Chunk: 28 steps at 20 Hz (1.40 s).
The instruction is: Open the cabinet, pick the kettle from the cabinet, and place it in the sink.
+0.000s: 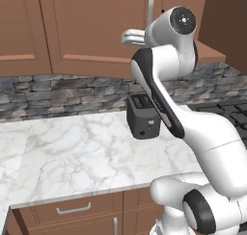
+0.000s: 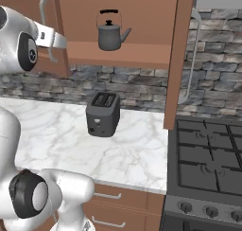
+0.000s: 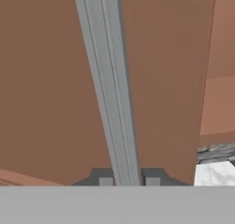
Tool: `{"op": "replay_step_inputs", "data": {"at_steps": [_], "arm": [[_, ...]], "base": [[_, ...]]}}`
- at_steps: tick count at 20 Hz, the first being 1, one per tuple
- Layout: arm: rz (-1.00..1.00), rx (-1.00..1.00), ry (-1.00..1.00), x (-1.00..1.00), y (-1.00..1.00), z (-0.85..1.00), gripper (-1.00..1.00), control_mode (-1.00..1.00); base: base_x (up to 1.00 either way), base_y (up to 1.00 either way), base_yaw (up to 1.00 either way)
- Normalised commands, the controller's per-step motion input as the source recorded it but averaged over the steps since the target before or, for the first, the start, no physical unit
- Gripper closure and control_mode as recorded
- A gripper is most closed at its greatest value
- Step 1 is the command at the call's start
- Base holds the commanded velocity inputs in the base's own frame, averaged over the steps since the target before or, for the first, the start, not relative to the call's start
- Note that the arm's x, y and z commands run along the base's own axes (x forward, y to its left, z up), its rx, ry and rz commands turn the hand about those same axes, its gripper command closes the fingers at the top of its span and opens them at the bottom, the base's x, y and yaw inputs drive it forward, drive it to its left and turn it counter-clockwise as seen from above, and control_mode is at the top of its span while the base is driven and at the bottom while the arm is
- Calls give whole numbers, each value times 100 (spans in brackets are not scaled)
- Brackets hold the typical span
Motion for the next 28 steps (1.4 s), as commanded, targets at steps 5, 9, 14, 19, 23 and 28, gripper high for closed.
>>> {"op": "replay_step_inputs", "data": {"at_steps": [5, 9, 14, 19, 23, 28], "arm": [[0, 0, 0, -47, 44, 0, 100, -100], [0, -1, 0, -47, 45, 0, 100, -100], [0, -1, 0, -46, 48, 0, 100, -100], [-1, 0, 0, -44, 52, 0, 100, -100], [-4, 0, 0, -38, 54, -1, 100, -100], [-11, 0, -1, -29, 59, -3, 100, -100]], "base": [[0, 0, 0], [0, 0, 0], [0, 0, 0], [0, 0, 0], [0, 0, 0], [0, 0, 0]]}}
